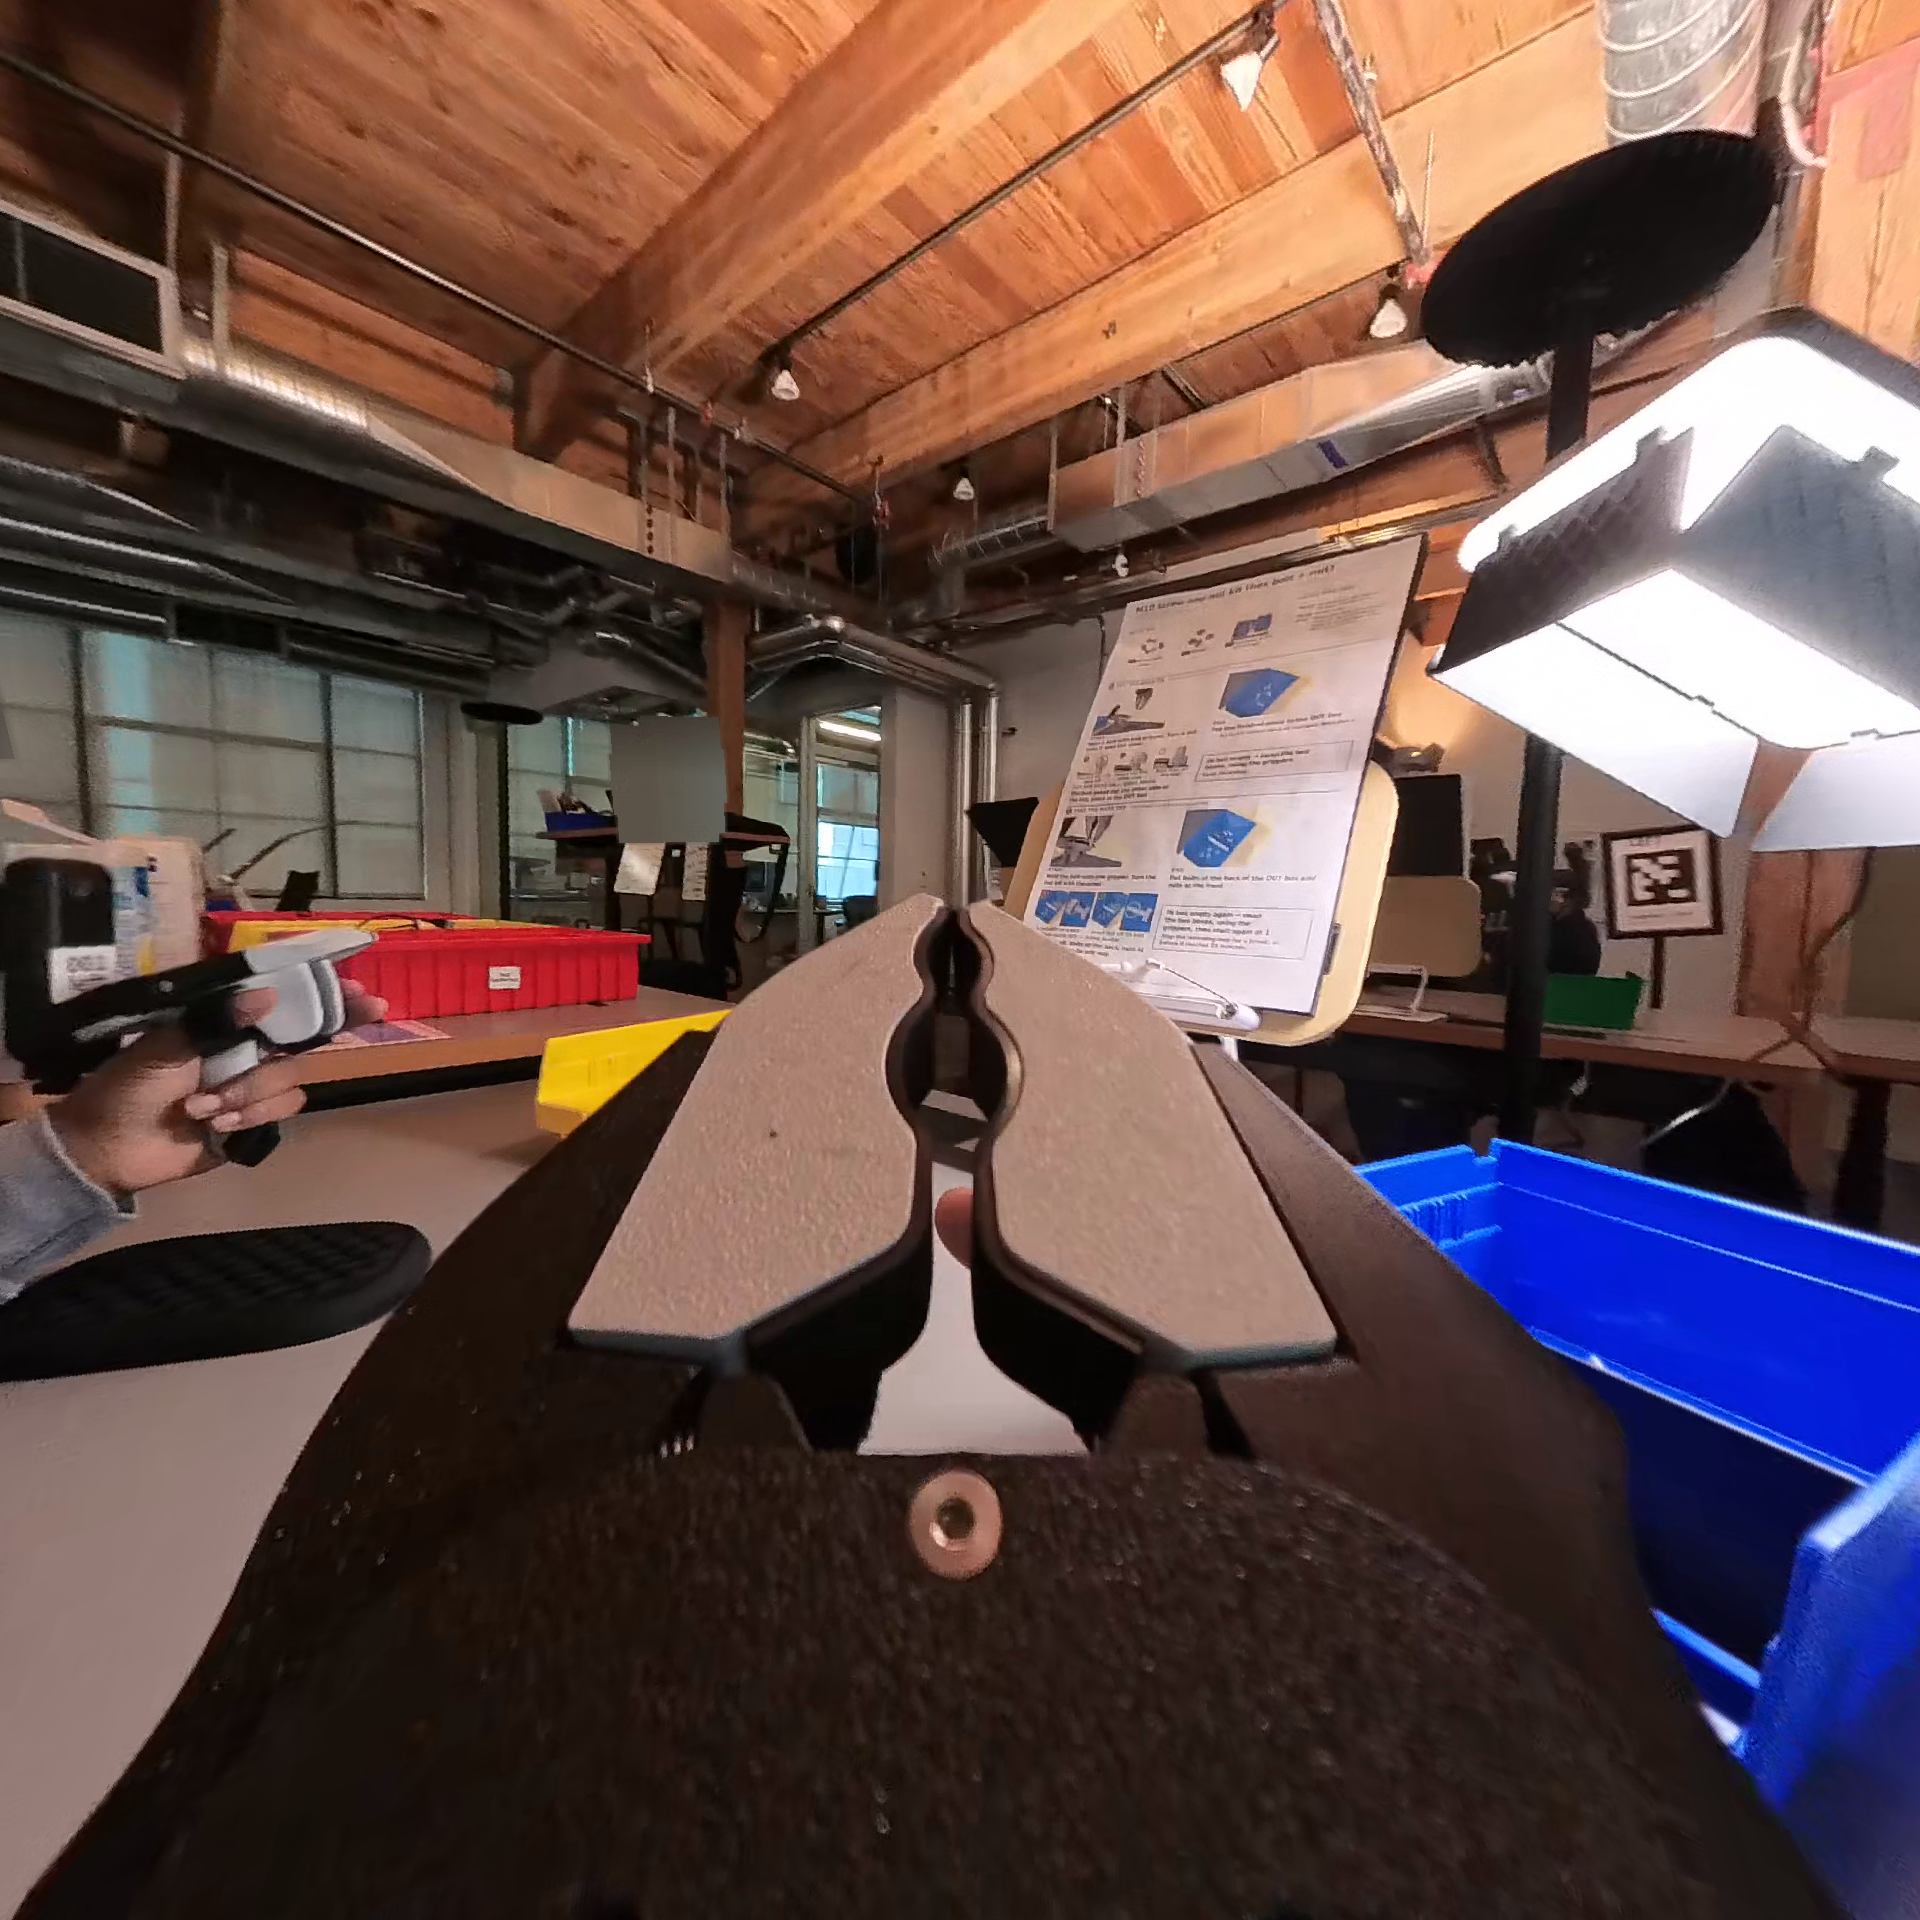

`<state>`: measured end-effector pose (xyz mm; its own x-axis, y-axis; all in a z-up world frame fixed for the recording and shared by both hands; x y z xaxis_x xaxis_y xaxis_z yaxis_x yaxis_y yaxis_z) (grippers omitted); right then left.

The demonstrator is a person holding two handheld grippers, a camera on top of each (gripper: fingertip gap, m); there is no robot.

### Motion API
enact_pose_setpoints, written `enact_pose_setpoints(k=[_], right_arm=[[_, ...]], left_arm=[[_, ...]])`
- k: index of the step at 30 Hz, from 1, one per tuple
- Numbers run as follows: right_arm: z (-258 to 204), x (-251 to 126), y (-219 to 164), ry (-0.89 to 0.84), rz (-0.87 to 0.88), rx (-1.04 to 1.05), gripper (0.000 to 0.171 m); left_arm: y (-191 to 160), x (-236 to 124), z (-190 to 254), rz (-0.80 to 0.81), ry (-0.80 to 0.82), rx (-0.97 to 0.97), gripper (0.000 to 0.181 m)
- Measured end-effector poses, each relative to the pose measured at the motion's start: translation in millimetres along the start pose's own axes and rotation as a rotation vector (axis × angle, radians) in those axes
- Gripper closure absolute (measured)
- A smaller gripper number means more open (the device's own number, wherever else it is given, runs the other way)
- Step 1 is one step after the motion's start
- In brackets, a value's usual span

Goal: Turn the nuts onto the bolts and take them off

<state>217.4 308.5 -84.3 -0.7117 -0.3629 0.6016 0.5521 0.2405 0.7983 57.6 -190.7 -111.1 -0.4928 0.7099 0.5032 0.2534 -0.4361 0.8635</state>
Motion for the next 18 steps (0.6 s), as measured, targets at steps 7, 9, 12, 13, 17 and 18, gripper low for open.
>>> enact_pose_setpoints(k=[7, 9, 12, 13, 17, 18], right_arm=[[0, -11, 11, 0.095, -0.001, 0.052, 0.171], [-1, -16, 12, 0.103, -0.005, 0.060, 0.171], [0, -19, 10, 0.090, -0.014, 0.054, 0.171], [-1, -20, 10, 0.090, -0.015, 0.055, 0.171], [-4, -18, 5, 0.097, -0.033, 0.067, 0.171], [-5, -18, 3, 0.100, -0.038, 0.073, 0.171]], left_arm=[[7, -10, -16, 0.028, 0.057, 0.015, 0.181], [10, -10, -16, 0.032, 0.058, 0.028, 0.181], [9, -11, -17, 0.027, 0.070, 0.036, 0.181], [8, -11, -18, 0.025, 0.073, 0.034, 0.181], [5, -11, -19, 0.019, 0.075, 0.033, 0.181], [5, -12, -19, 0.023, 0.073, 0.029, 0.181]])
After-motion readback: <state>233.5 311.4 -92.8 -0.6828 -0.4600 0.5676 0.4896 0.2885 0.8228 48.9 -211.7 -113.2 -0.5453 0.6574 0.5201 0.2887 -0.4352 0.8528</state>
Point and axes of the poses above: each gripper's, where its closed fingertips meet, x out along the fingers, y out of its top, z = x × y across the jaws, the point moved 4 cm from there along -x, back along the fingers, and after that the axes turned 8 degrees about z, right-handed, at the moved point
